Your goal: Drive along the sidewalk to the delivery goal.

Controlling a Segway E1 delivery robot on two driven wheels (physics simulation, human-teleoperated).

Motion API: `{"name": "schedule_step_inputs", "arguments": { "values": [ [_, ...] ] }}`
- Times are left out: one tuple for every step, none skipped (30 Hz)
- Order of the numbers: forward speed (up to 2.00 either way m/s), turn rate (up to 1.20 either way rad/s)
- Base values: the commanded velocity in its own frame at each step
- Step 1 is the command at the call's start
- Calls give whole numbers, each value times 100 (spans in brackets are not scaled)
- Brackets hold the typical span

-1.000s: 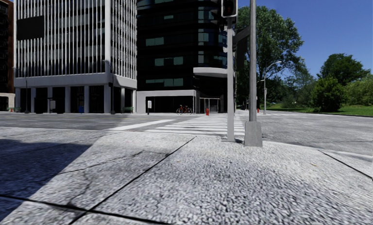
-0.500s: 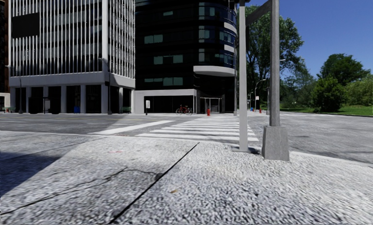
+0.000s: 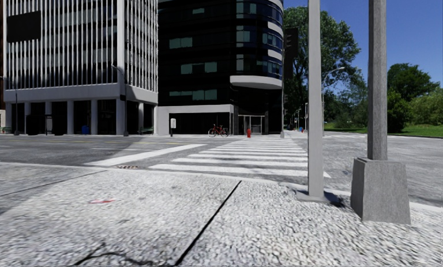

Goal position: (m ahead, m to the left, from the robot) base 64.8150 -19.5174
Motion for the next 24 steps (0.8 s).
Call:
{"name": "schedule_step_inputs", "arguments": {
  "values": [
    [200,0],
    [200,0],
    [200,0],
    [200,0],
    [200,0],
    [200,0],
    [200,0],
    [200,0],
    [200,0],
    [200,0],
    [200,0],
    [200,0],
    [200,0],
    [200,0],
    [200,0],
    [200,0],
    [200,0],
    [200,0],
    [200,0],
    [200,0],
    [200,0],
    [200,0],
    [200,-7],
    [200,-7]
  ]
}}
